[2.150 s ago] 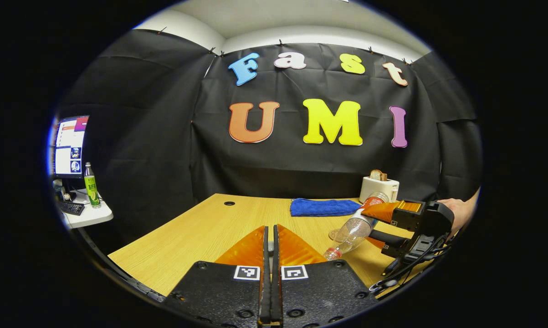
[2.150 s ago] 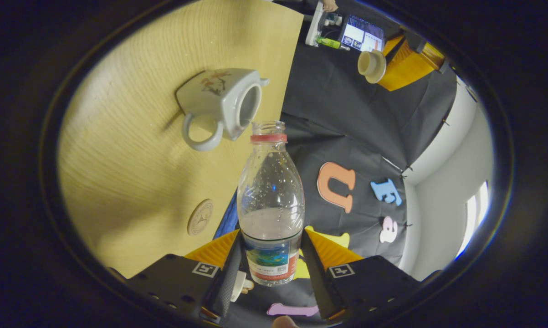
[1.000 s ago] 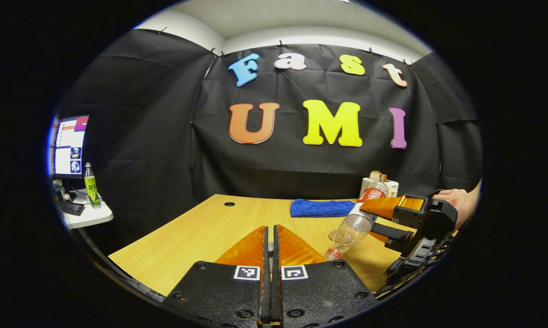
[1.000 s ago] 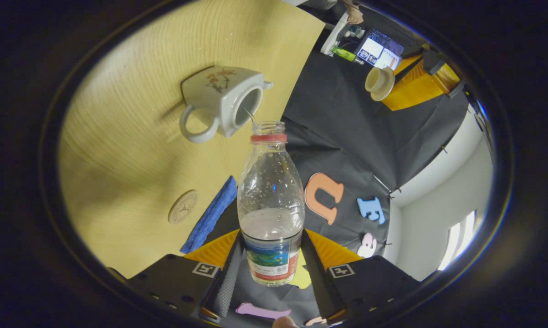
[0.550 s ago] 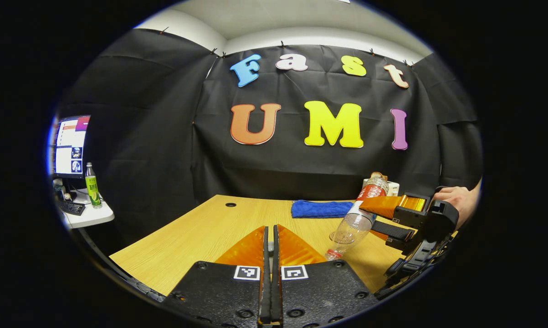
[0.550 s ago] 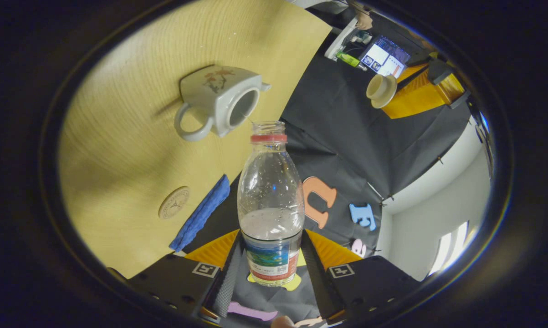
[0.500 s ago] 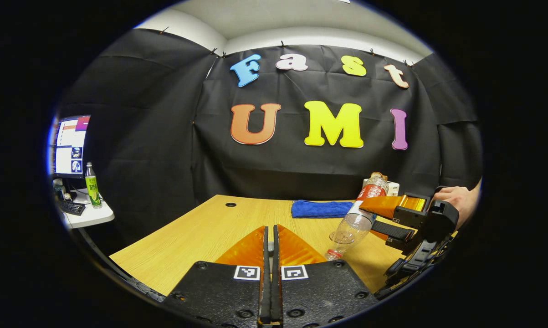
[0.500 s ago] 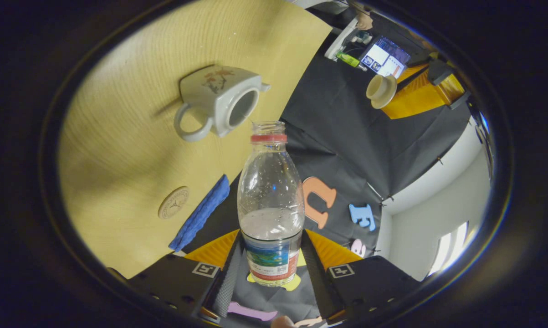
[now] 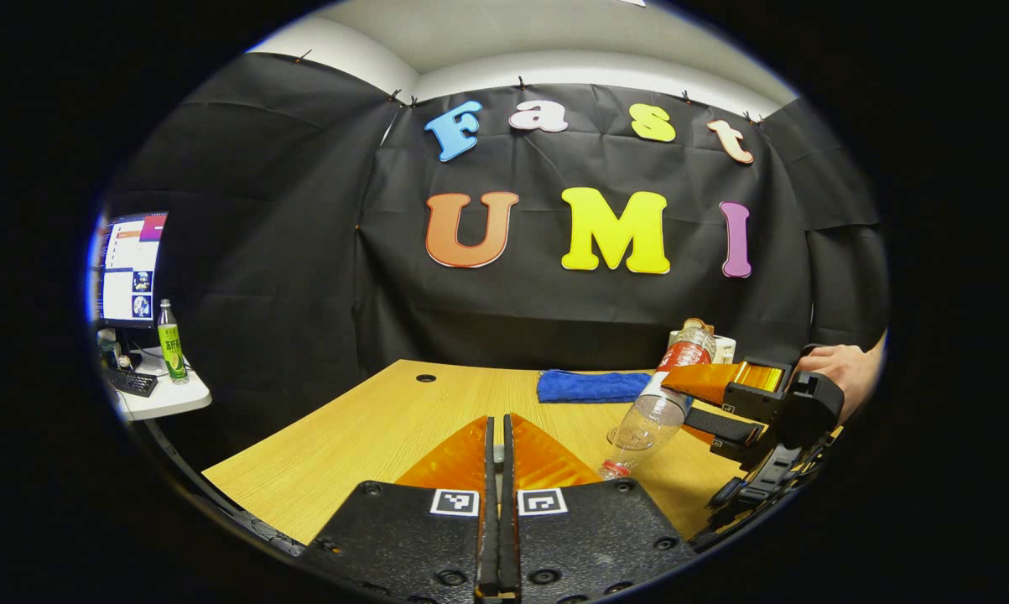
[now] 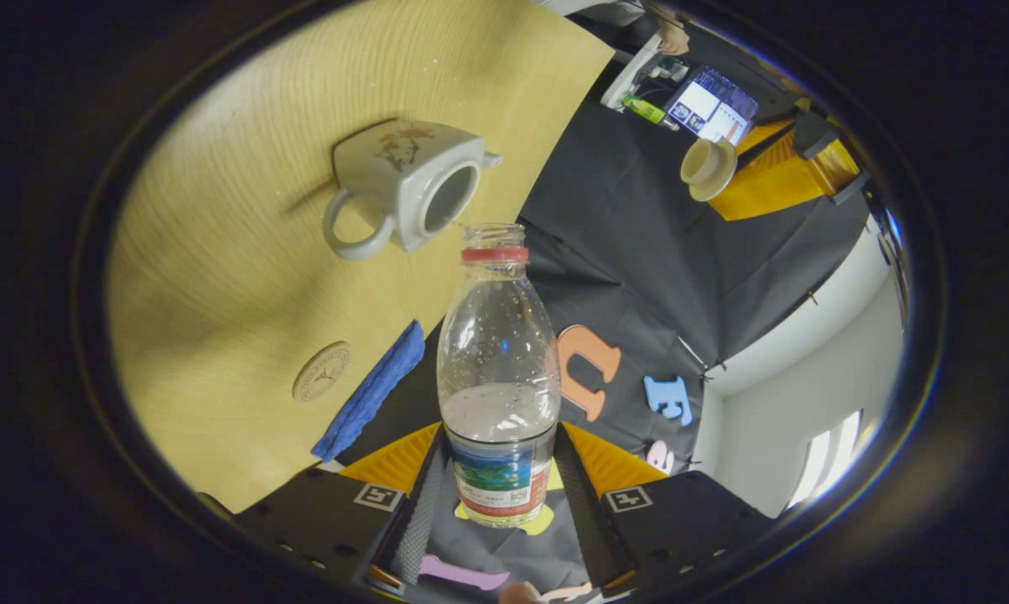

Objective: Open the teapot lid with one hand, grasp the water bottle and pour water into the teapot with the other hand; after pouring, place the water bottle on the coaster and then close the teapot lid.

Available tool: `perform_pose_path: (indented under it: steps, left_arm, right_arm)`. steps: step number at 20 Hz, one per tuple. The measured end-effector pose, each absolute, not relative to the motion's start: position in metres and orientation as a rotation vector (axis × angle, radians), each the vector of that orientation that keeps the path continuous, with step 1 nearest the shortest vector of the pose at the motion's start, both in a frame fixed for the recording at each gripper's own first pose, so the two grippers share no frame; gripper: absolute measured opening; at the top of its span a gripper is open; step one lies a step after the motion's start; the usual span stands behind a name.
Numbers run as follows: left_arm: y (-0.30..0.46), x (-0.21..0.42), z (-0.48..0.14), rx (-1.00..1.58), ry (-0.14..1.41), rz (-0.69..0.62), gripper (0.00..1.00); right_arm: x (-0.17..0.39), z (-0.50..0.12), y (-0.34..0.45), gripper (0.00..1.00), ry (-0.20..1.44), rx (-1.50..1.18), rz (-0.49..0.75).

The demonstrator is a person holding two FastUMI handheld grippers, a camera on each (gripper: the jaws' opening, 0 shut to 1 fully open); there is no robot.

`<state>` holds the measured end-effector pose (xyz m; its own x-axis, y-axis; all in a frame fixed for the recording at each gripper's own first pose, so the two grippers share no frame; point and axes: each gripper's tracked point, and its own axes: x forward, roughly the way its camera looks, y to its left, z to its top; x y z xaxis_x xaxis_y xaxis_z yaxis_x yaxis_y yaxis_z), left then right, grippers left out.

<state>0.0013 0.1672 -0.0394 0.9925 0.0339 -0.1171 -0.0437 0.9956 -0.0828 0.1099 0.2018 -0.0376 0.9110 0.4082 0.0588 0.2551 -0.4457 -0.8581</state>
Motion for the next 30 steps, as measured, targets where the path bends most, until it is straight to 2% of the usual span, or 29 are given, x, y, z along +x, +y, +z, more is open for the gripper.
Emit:
perform_pose_path:
  steps: [3,8,12,21,27,30]
  left_arm:
    - [0.167,0.001,-0.039,-0.085,0.115,0.038,0.03]
    - [0.17,-0.001,-0.035,-0.089,0.104,0.047,0.03]
    - [0.167,-0.002,-0.033,-0.085,0.099,0.042,0.03]
    - [0.148,0.001,-0.031,-0.079,0.091,0.006,0.03]
    - [0.147,0.0,-0.029,-0.079,0.084,0.0,0.03]
    - [0.146,-0.001,-0.027,-0.082,0.081,0.0,0.03]
  right_arm:
    - [0.106,-0.043,0.2,0.72,-0.445,-2.006,0.208]
    - [0.11,-0.055,0.188,0.72,-0.286,-1.757,0.294]
    - [0.102,-0.067,0.179,0.73,-0.139,-1.437,0.358]
    - [0.088,-0.024,0.177,0.73,0.024,-0.612,0.422]
    - [0.126,0.001,0.155,0.72,0.106,-0.194,0.397]
    - [0.149,-0.003,0.145,0.72,0.122,-0.131,0.376]
